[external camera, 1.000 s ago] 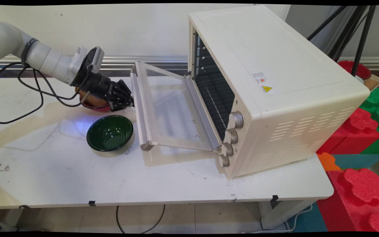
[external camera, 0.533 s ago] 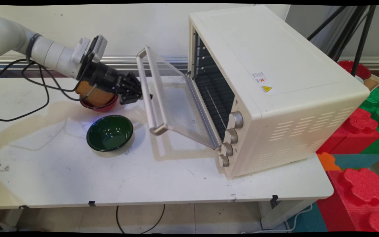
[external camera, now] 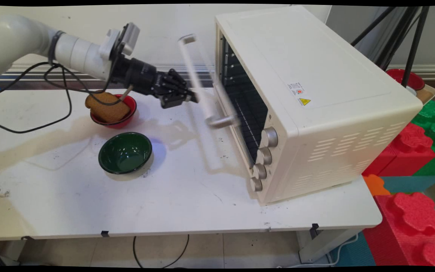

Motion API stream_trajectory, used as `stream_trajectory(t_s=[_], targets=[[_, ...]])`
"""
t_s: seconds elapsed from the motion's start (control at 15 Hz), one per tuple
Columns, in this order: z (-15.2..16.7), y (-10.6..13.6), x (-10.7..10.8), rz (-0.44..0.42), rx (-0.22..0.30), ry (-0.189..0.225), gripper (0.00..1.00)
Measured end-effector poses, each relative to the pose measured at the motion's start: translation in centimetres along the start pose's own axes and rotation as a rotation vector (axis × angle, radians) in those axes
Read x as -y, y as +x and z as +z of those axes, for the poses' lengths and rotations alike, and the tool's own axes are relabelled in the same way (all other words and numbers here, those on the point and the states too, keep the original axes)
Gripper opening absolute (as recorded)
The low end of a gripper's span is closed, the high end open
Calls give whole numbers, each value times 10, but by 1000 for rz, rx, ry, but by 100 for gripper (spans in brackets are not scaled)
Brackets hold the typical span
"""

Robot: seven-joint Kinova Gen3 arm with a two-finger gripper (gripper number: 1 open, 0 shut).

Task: Close the oven

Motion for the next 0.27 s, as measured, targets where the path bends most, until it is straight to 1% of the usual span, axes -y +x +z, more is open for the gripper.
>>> stream_trajectory(t_s=[0.27], targets=[[15,13,1,8,-34,-2,0]])
